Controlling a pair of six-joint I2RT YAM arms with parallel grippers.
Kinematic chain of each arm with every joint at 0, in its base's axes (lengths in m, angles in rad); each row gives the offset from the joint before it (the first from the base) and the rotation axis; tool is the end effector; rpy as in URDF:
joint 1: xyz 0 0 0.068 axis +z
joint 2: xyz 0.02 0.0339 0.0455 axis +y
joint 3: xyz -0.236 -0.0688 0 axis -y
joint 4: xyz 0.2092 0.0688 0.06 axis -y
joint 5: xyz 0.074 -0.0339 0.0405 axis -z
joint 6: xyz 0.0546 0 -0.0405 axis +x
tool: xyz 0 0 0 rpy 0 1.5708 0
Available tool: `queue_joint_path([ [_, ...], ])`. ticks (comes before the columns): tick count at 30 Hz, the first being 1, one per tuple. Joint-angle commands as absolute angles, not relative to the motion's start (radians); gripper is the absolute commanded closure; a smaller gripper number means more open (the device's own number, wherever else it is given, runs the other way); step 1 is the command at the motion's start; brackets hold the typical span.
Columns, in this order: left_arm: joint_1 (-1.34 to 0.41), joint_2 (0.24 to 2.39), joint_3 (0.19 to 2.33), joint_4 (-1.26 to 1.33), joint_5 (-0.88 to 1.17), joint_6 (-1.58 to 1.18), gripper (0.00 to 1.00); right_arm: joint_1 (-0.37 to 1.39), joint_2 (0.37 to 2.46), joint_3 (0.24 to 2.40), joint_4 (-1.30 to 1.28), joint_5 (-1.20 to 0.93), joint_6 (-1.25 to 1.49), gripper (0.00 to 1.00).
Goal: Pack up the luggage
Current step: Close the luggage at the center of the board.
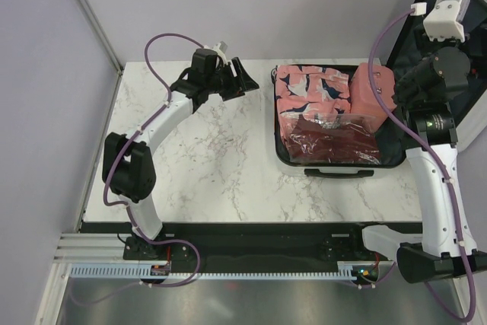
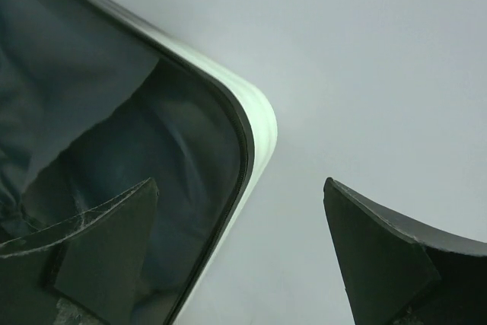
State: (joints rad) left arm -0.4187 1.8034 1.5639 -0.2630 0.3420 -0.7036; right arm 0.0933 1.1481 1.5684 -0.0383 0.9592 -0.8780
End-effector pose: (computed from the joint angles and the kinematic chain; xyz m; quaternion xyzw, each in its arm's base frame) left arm 0.3596 -0.1801 0.2914 -0.0347 0.8519 -0.3910 0.3468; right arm 0.1908 -0.0270 0.5081 0.1062 0.6178 -0.5198 0.5804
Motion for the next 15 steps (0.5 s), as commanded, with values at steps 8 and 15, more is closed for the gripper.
queue_joint_path([
  [8, -0.419, 1.741, 1.539, -0.221, 0.304, -0.683, 0.29, -0.041, 1.172, 1.555, 0.035, 0.96, -0.913, 0.03],
  [15, -0.417, 1.72, 1.516, -0.221, 0.299, -0.68, 0.29, -0.124, 1.206, 1.548, 0.026, 0.891, -0.833, 0.07],
])
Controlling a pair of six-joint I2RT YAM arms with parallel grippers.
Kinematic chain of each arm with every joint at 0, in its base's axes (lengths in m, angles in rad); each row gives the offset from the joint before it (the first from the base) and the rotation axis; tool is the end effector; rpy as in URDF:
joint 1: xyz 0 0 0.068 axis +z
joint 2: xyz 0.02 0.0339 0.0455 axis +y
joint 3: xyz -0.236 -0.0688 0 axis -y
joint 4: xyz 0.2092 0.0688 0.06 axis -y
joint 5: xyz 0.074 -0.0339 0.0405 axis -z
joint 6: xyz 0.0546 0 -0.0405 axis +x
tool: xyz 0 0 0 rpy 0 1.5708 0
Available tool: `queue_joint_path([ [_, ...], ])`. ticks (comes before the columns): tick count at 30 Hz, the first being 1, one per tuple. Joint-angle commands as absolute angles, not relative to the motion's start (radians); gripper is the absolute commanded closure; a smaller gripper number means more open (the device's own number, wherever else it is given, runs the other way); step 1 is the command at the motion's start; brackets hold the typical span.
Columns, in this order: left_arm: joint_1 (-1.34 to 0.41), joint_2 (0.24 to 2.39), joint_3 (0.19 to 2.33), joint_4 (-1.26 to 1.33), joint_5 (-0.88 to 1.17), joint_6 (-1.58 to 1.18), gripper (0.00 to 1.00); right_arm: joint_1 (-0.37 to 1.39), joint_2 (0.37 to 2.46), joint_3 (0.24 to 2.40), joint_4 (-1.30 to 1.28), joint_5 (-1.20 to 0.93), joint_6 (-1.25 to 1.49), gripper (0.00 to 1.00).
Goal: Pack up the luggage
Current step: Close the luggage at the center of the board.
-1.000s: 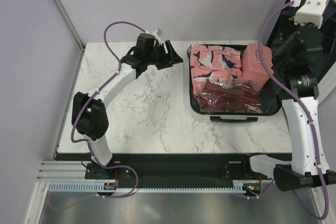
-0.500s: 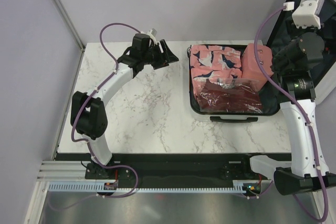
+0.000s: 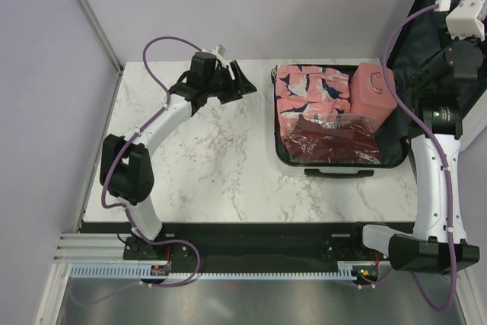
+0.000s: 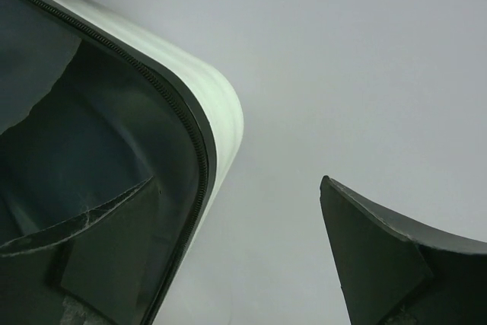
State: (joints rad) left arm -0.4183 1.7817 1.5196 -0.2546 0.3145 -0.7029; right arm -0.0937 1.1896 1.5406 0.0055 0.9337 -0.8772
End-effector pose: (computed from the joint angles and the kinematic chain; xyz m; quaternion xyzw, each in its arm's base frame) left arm 0.3554 -0.1765 0.2858 -0.0431 0.8562 -0.3788 0.3488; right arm 0.2028 -0.0631 0.4980 0.1471 0.6120 -0.5693 0.5288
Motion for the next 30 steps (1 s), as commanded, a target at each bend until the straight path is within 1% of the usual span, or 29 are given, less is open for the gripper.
queue_joint_path([
  [1, -0.417, 1.718, 1.516, -0.221, 0.299, -0.68, 0.29, -0.132, 1.216, 1.552, 0.018, 0.881, -0.803, 0.07],
  [8, -0.414, 1.715, 1.508, -0.219, 0.298, -0.678, 0.29, -0.215, 1.269, 1.611, -0.051, 0.807, -0.695, 0.07],
  [11, -0.411, 1.712, 1.505, -0.221, 0.295, -0.678, 0.29, -0.241, 1.287, 1.629, -0.055, 0.795, -0.678, 0.12],
  [12, -0.41, 1.71, 1.503, -0.219, 0.293, -0.677, 0.29, -0.253, 1.292, 1.631, -0.055, 0.795, -0.678, 0.14],
  [13, -0.408, 1.71, 1.502, -0.219, 0.296, -0.68, 0.29, -0.259, 1.301, 1.634, -0.055, 0.793, -0.677, 0.19],
  [16, -0.41, 1.712, 1.497, -0.218, 0.298, -0.68, 0.29, -0.273, 1.308, 1.634, -0.055, 0.79, -0.672, 0.27],
  [18, -0.408, 1.713, 1.497, -0.218, 0.298, -0.681, 0.29, -0.272, 1.307, 1.629, -0.057, 0.792, -0.669, 0.29],
  [21, -0.408, 1.713, 1.497, -0.216, 0.302, -0.681, 0.29, -0.272, 1.301, 1.614, -0.058, 0.801, -0.673, 0.35],
  [24, -0.407, 1.71, 1.49, -0.216, 0.304, -0.68, 0.29, -0.272, 1.286, 1.591, -0.057, 0.802, -0.673, 0.46],
  [25, -0.407, 1.71, 1.488, -0.216, 0.307, -0.677, 0.29, -0.272, 1.284, 1.586, -0.057, 0.805, -0.672, 0.53],
  [26, -0.407, 1.707, 1.485, -0.218, 0.308, -0.675, 0.29, -0.272, 1.281, 1.579, -0.058, 0.81, -0.672, 0.55],
  [28, -0.403, 1.706, 1.483, -0.218, 0.31, -0.675, 0.29, -0.272, 1.275, 1.572, -0.058, 0.816, -0.67, 0.57],
  [30, -0.399, 1.704, 1.482, -0.218, 0.314, -0.672, 0.29, -0.272, 1.264, 1.562, -0.058, 0.824, -0.672, 0.62],
])
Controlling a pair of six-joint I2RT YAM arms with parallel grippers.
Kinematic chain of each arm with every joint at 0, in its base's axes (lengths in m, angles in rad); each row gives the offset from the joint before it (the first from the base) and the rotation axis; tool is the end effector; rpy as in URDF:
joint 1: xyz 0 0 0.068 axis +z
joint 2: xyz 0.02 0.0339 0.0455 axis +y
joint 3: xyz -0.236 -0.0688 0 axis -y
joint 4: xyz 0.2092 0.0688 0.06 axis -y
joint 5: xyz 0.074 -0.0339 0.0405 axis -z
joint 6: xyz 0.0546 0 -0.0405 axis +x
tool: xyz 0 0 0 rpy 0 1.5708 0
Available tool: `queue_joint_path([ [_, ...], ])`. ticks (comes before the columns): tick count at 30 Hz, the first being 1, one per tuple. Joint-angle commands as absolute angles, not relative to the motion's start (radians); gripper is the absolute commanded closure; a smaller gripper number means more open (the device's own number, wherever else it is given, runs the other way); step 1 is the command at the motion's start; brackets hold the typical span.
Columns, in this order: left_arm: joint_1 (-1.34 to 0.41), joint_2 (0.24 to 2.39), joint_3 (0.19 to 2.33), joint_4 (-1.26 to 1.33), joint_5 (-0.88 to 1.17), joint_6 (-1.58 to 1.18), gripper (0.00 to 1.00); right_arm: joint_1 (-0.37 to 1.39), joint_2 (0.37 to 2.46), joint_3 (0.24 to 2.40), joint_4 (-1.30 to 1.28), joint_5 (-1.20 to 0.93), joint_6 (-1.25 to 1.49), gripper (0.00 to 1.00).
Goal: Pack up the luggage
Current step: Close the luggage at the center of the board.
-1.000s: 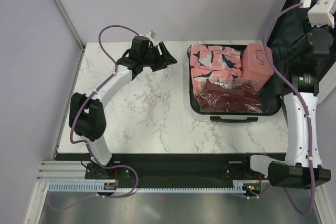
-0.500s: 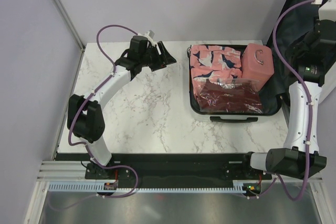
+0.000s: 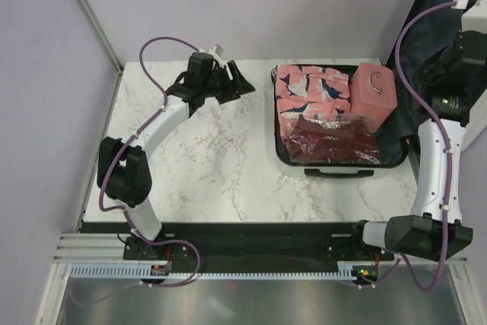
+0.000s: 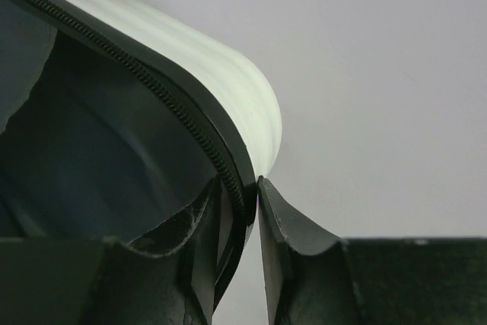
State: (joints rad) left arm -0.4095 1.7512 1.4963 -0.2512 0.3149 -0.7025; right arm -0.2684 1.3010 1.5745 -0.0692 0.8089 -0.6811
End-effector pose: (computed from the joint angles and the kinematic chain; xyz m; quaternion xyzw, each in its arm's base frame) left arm 0.3511 -0.1708 0.2899 -0.0455 0.8535 -0.3793 0.3545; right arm 0.2322 -0.1048 0.4779 0.1798 0.6306 -0.5469 0.5205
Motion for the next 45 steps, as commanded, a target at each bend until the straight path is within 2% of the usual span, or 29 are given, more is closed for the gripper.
queue_joint_path([
  [1, -0.396, 1.706, 1.482, -0.216, 0.314, -0.67, 0.29, -0.272, 1.261, 1.557, -0.057, 0.828, -0.669, 0.68],
  [6, -0.393, 1.7, 1.471, -0.218, 0.322, -0.67, 0.29, -0.267, 1.23, 1.534, -0.064, 0.828, -0.635, 0.85],
  [8, -0.391, 1.698, 1.463, -0.218, 0.324, -0.67, 0.29, -0.264, 1.213, 1.52, -0.069, 0.827, -0.624, 0.96],
  [10, -0.39, 1.694, 1.46, -0.218, 0.327, -0.669, 0.29, -0.253, 1.2, 1.517, -0.074, 0.827, -0.618, 1.0],
  [16, -0.387, 1.684, 1.443, -0.218, 0.327, -0.67, 0.29, -0.154, 1.155, 1.52, -0.12, 0.836, -0.543, 1.0],
  [22, -0.385, 1.666, 1.417, -0.218, 0.324, -0.673, 0.29, 0.032, 1.115, 1.491, -0.163, 0.943, -0.487, 1.0],
  [32, -0.385, 1.654, 1.385, -0.21, 0.319, -0.692, 0.29, 0.253, 1.022, 1.47, -0.414, 0.973, -0.24, 1.0],
  [40, -0.385, 1.654, 1.382, -0.209, 0.316, -0.693, 0.29, 0.415, 1.003, 1.48, -0.592, 0.893, -0.057, 1.0],
  [45, -0.384, 1.654, 1.376, -0.209, 0.31, -0.693, 0.29, 0.488, 1.006, 1.497, -0.643, 0.749, 0.041, 0.96],
])
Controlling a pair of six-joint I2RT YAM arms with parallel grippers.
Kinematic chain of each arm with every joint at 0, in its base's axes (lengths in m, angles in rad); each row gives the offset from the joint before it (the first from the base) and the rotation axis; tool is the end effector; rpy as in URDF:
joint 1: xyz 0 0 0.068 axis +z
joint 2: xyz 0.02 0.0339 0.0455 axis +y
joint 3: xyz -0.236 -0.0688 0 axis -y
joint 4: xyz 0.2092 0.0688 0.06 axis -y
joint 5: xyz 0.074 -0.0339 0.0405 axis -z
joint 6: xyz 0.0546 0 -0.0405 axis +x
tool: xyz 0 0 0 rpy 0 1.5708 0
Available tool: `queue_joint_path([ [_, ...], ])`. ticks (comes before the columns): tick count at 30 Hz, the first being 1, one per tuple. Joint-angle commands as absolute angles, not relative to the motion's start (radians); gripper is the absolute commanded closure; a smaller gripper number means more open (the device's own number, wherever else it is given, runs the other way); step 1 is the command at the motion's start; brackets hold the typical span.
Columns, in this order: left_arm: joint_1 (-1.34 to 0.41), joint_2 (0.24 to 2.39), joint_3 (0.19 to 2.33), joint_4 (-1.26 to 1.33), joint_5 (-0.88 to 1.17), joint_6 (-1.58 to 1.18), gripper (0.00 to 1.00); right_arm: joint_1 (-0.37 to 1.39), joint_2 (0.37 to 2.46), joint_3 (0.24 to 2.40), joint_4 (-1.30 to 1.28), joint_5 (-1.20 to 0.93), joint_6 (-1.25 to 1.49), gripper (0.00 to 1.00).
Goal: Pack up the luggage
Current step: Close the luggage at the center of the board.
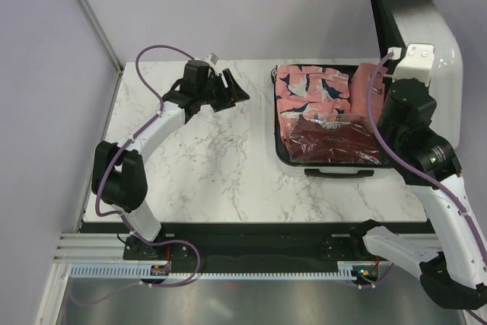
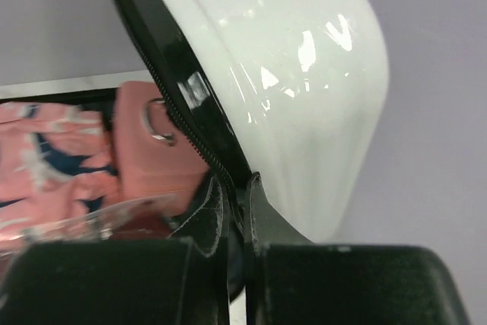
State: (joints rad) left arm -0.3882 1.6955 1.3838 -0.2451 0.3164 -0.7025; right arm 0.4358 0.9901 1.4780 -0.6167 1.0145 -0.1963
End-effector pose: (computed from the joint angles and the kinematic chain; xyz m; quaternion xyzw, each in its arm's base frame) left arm 0.3395 -0.1572 0.2741 -0.0596 0.8646 -0.3665 0.3385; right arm 0.1548 0.0209 0.4487 0.1007 0.7237 -0.2933 0.6165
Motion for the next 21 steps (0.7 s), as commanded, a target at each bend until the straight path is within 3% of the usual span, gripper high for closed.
queue_joint_path([
  [1, -0.385, 1.652, 1.374, -0.207, 0.308, -0.693, 0.29, 0.509, 1.011, 1.499, -0.659, 0.727, 0.055, 0.94],
  [4, -0.385, 1.652, 1.371, -0.207, 0.299, -0.696, 0.29, 0.554, 1.008, 1.488, -0.676, 0.583, 0.095, 0.88],
  [5, -0.384, 1.652, 1.371, -0.209, 0.296, -0.696, 0.29, 0.564, 1.005, 1.485, -0.681, 0.556, 0.104, 0.77],
  [8, -0.385, 1.655, 1.377, -0.209, 0.287, -0.696, 0.29, 0.594, 0.98, 1.47, -0.701, 0.44, 0.143, 0.63],
  [9, -0.384, 1.661, 1.381, -0.209, 0.288, -0.698, 0.29, 0.597, 0.973, 1.465, -0.721, 0.392, 0.152, 0.54],
  [10, -0.382, 1.661, 1.384, -0.209, 0.287, -0.699, 0.29, 0.595, 0.957, 1.468, -0.738, 0.362, 0.173, 0.39],
  [11, -0.382, 1.664, 1.387, -0.207, 0.287, -0.698, 0.29, 0.597, 0.953, 1.476, -0.761, 0.338, 0.185, 0.16],
  [13, -0.38, 1.674, 1.399, -0.209, 0.285, -0.693, 0.29, 0.598, 0.948, 1.523, -0.856, 0.269, 0.207, 0.02],
  [18, -0.379, 1.697, 1.433, -0.219, 0.278, -0.684, 0.29, 0.595, 0.96, 1.713, -1.08, 0.183, 0.239, 0.02],
  [21, -0.377, 1.706, 1.448, -0.219, 0.276, -0.689, 0.29, 0.598, 0.979, 1.769, -1.112, 0.248, 0.213, 0.02],
])
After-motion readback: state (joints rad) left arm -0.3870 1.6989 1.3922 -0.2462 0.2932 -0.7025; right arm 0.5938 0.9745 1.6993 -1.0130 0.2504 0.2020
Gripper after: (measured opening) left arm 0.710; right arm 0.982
